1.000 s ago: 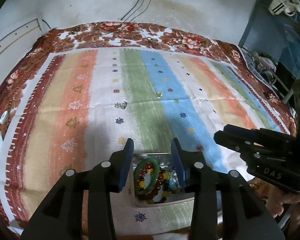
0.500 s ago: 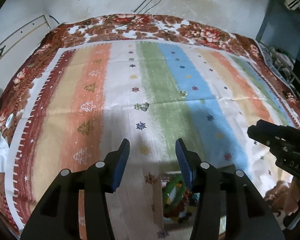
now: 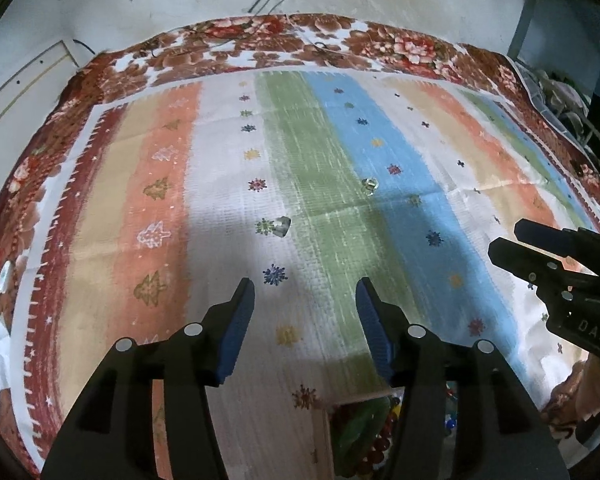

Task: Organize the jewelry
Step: 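Move left gripper to small gold ring while right gripper approaches another gold ring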

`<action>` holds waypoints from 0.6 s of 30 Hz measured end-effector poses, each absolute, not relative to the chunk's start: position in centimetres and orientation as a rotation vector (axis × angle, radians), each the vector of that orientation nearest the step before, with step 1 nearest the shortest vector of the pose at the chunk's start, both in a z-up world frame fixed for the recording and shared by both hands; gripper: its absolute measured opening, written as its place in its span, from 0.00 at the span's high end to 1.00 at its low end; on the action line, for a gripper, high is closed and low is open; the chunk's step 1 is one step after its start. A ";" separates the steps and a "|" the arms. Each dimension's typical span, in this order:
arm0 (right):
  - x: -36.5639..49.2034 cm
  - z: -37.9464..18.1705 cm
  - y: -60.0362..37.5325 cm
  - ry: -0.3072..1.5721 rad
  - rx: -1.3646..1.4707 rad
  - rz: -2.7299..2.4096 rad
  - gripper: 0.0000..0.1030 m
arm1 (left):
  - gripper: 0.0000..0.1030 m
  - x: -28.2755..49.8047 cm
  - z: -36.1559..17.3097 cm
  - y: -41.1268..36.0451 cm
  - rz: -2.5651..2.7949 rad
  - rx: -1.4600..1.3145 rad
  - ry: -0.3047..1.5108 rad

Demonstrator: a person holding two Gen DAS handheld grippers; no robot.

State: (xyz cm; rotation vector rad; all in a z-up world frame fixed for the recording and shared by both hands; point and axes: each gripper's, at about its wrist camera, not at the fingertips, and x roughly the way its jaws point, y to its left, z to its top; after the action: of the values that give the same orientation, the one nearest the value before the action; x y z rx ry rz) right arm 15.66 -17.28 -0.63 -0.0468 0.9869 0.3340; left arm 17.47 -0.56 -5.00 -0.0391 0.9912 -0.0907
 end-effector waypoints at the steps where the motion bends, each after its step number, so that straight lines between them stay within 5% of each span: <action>1: 16.0 -0.8 -17.2 0.988 -0.050 0.333 0.48 | 0.47 17.8 -5.2 -0.5 -0.093 -0.040 0.996; 18: 22.5 -5.1 -15.6 1.072 -0.094 0.329 0.48 | 0.47 23.6 -9.2 -0.1 -0.166 -0.039 1.099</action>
State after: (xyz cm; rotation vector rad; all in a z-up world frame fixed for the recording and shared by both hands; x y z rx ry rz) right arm 22.55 -15.63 -5.11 -0.0936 1.0722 0.3295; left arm 23.55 -0.10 -9.16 -0.0389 1.0988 -0.1665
